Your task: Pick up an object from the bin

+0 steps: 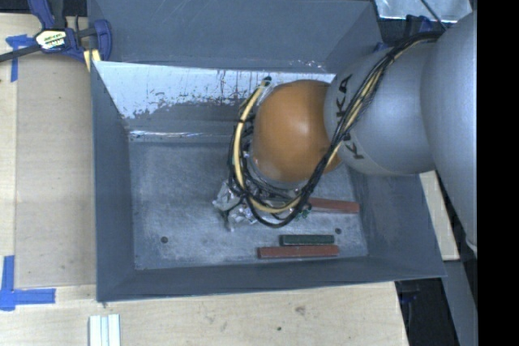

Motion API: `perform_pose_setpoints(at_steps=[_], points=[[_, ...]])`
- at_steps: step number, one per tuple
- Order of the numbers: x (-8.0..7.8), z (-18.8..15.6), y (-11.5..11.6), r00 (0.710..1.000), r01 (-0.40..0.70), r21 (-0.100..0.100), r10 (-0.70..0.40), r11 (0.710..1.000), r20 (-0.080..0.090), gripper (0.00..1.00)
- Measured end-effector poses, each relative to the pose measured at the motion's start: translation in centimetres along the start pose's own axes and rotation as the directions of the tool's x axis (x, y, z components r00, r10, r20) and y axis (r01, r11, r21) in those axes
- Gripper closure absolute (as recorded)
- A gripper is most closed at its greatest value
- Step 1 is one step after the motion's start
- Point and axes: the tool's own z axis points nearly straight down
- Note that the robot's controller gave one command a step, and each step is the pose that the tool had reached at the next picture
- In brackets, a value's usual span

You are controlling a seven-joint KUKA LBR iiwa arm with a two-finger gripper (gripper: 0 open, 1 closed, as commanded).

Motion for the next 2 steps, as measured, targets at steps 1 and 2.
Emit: perform_pose_setpoints(at_steps=[1,2], points=[[0.0,0.0,0.0,1.000,-0.001,0.000,0.001,1.000,0.000,1.00],[0.4,-19.6,-1.3,0.998,0.058,-0.004,-0.058,0.998,-0.018,1.00]])
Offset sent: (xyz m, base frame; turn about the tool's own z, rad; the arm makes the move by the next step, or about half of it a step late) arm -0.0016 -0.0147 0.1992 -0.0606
